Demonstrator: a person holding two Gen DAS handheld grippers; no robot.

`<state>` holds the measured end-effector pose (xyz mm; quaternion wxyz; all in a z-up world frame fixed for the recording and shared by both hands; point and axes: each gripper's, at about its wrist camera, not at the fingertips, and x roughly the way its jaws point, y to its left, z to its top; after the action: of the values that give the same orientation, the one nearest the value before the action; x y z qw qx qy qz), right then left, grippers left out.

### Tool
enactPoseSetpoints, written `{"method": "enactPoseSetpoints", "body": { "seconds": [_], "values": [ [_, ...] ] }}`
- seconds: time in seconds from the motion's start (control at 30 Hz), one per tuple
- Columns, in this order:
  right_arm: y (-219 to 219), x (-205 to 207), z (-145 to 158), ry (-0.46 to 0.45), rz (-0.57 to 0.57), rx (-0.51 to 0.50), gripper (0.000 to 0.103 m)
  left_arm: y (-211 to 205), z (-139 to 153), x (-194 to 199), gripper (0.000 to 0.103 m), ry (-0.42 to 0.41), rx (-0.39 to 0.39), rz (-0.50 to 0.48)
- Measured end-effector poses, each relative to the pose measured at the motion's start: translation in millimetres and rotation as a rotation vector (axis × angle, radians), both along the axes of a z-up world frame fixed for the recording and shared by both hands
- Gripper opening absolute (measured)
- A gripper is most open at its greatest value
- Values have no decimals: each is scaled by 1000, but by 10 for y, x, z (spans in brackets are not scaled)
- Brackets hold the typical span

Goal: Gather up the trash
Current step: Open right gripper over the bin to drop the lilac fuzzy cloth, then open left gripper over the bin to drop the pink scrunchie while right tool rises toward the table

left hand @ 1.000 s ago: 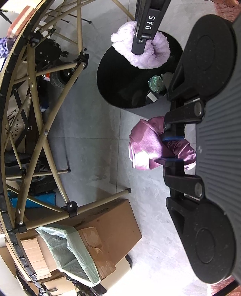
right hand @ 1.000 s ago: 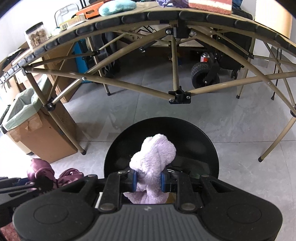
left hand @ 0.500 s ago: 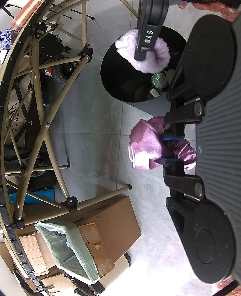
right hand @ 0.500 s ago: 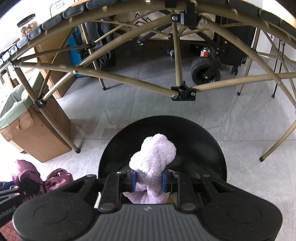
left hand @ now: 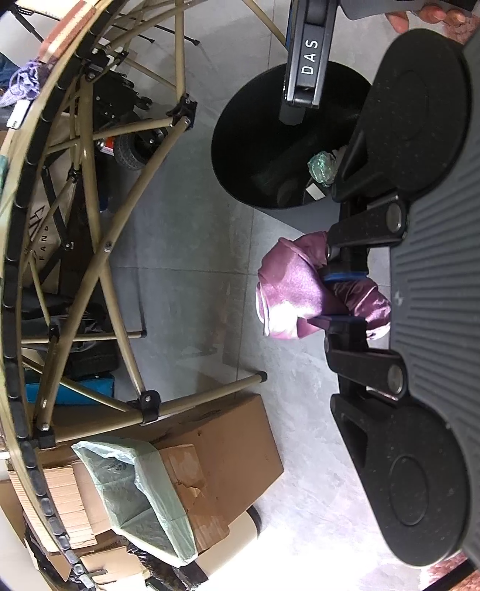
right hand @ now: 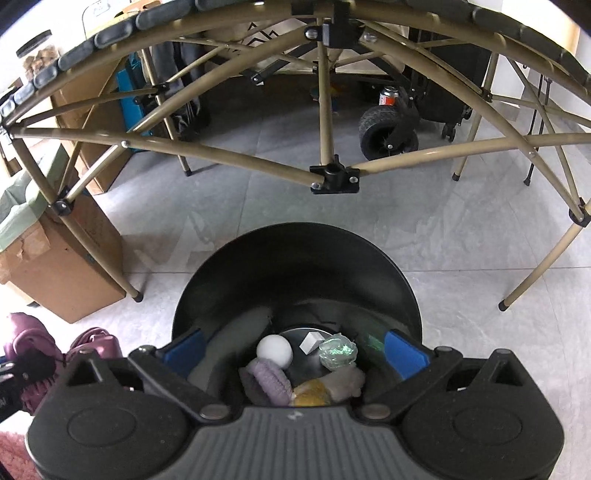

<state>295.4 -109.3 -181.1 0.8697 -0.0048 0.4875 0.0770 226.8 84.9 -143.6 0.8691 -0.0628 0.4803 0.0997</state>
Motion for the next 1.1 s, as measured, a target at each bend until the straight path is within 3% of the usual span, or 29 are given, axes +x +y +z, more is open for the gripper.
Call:
{"method": "enactPoseSetpoints", "body": {
  "seconds": [0.43,1.1],
  "values": [
    [-173,-128,322,-79,6,22,103,-31,143,-46,17,-47,-28,-18],
    [-1191,-301,633,-157,-202,67,103,-636,350,134,17,-112,-19,-166]
  ]
}}
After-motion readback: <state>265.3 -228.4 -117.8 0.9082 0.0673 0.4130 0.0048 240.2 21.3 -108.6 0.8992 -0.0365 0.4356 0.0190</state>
